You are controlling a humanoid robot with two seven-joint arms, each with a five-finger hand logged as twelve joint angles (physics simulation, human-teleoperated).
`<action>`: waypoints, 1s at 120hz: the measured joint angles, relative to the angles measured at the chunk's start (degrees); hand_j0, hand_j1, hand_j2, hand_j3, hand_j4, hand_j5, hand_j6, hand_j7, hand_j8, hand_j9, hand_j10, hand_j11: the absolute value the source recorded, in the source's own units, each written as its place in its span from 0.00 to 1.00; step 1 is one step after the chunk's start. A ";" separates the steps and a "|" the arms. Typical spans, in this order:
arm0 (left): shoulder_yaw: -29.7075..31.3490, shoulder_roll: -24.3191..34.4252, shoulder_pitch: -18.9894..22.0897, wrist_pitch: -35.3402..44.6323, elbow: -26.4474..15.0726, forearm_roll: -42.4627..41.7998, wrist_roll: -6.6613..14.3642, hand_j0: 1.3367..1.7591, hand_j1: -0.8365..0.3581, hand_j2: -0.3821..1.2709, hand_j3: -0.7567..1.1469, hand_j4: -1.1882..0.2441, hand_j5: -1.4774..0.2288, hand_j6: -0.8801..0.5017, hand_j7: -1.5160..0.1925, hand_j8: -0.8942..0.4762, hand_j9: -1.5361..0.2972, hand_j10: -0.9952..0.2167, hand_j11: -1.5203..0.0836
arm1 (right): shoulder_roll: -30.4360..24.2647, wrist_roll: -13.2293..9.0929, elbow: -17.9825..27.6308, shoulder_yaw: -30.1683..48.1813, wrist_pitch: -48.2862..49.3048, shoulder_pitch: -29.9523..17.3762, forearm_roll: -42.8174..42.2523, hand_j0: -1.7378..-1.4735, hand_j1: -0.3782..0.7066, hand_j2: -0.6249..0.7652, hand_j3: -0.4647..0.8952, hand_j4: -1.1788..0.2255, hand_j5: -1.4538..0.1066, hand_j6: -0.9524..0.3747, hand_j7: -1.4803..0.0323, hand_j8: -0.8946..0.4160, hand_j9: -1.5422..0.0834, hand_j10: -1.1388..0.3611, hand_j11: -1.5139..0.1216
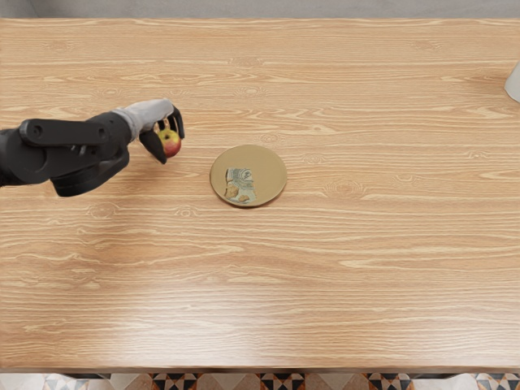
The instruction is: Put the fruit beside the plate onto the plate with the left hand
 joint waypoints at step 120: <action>0.25 -16.09 0.63 -0.60 4.96 -2.66 1.57 0.75 0.41 0.49 0.40 0.40 0.33 0.35 0.35 0.31 0.34 0.27 0.38 | 0.00 0.00 0.00 0.00 -0.01 0.00 0.00 0.30 0.06 0.44 0.34 0.82 0.91 0.69 0.95 0.66 0.92 0.74 0.90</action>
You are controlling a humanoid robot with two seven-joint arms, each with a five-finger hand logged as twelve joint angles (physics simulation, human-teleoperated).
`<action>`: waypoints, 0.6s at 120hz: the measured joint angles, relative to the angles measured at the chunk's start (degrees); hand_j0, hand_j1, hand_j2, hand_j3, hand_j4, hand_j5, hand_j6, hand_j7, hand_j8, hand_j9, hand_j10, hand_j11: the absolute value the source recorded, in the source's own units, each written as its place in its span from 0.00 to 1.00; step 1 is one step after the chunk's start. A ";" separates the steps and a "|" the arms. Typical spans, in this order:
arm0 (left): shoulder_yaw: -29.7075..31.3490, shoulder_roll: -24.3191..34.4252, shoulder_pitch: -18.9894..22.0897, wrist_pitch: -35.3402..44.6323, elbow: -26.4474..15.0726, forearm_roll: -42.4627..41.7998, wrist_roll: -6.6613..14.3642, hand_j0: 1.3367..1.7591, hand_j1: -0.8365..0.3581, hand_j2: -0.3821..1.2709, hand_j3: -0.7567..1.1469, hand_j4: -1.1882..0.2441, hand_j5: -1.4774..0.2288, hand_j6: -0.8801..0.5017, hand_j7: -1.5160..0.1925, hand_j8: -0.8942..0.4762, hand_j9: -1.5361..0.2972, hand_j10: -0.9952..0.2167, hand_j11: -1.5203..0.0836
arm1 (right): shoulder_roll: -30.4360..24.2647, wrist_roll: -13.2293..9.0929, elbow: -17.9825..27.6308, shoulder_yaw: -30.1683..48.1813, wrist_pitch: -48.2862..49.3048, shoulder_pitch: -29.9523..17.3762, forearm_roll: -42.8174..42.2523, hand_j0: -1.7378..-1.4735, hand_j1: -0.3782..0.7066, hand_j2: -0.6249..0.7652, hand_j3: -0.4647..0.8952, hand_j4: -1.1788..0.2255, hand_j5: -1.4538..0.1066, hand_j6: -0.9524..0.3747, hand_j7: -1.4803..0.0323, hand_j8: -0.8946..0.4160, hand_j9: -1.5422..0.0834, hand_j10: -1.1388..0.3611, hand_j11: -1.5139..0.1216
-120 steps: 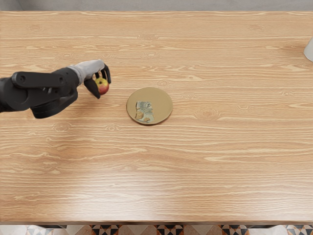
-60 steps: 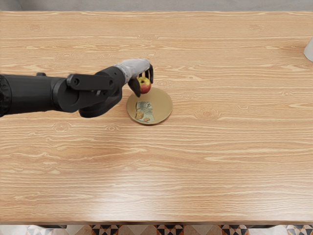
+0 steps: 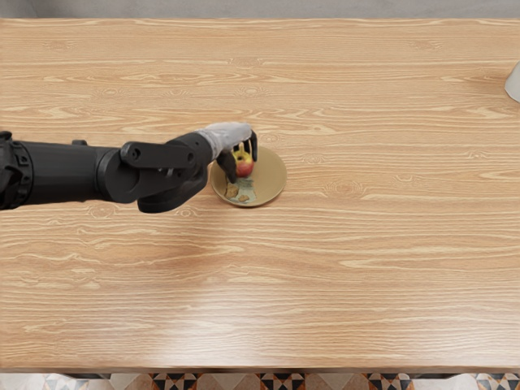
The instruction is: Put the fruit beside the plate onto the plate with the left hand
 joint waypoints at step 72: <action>-3.81 17.00 -3.37 -2.28 -8.96 -4.12 -0.03 0.76 0.72 0.27 0.40 0.64 0.65 0.45 0.68 0.46 0.64 0.59 0.72 | 0.00 0.00 0.00 0.00 0.00 0.00 0.00 0.30 0.06 0.44 0.34 0.82 0.91 0.69 0.95 0.66 0.92 0.74 0.90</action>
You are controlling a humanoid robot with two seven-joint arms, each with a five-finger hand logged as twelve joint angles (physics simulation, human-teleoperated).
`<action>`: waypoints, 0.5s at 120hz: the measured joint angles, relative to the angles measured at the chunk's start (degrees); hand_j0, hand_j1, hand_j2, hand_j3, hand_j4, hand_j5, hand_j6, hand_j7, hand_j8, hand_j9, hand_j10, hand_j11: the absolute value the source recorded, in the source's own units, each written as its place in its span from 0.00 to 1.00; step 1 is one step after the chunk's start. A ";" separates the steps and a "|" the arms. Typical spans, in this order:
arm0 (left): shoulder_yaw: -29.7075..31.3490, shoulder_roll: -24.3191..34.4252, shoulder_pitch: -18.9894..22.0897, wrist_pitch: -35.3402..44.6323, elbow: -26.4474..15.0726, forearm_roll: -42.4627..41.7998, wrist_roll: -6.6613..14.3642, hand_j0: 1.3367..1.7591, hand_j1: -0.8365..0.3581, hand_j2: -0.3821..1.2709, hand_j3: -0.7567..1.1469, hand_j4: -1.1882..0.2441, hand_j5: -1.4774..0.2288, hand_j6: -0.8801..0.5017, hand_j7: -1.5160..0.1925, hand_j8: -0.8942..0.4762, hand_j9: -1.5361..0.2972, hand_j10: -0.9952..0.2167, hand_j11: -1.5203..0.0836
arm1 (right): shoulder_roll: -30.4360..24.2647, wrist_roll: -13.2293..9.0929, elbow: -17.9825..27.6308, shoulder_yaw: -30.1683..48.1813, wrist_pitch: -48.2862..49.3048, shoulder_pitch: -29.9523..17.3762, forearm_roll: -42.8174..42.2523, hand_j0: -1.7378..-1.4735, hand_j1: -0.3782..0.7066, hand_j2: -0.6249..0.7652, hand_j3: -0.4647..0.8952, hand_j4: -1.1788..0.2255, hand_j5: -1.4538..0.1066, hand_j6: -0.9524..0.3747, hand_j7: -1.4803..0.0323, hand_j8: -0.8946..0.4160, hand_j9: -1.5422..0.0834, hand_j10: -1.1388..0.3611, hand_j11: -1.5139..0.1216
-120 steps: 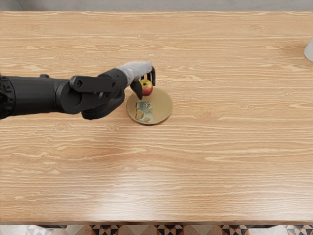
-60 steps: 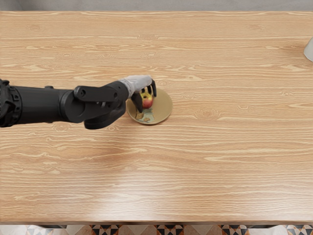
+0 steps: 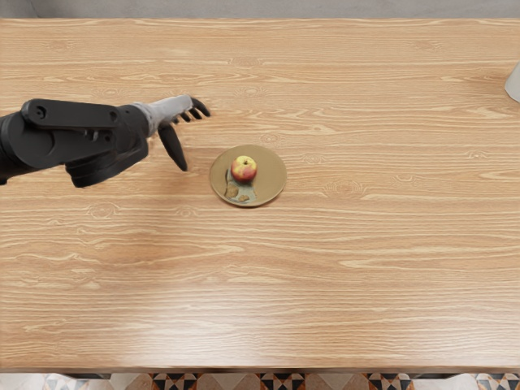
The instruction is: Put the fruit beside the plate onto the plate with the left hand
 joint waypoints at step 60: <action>-18.55 31.86 13.97 -34.95 -1.77 -22.31 -0.16 0.76 0.74 0.26 0.40 0.65 0.67 0.46 0.70 0.47 0.66 0.61 0.74 | 0.00 0.00 0.00 0.00 -0.03 0.00 0.00 0.30 0.06 0.44 0.34 0.82 0.91 0.69 0.95 0.66 0.92 0.74 0.90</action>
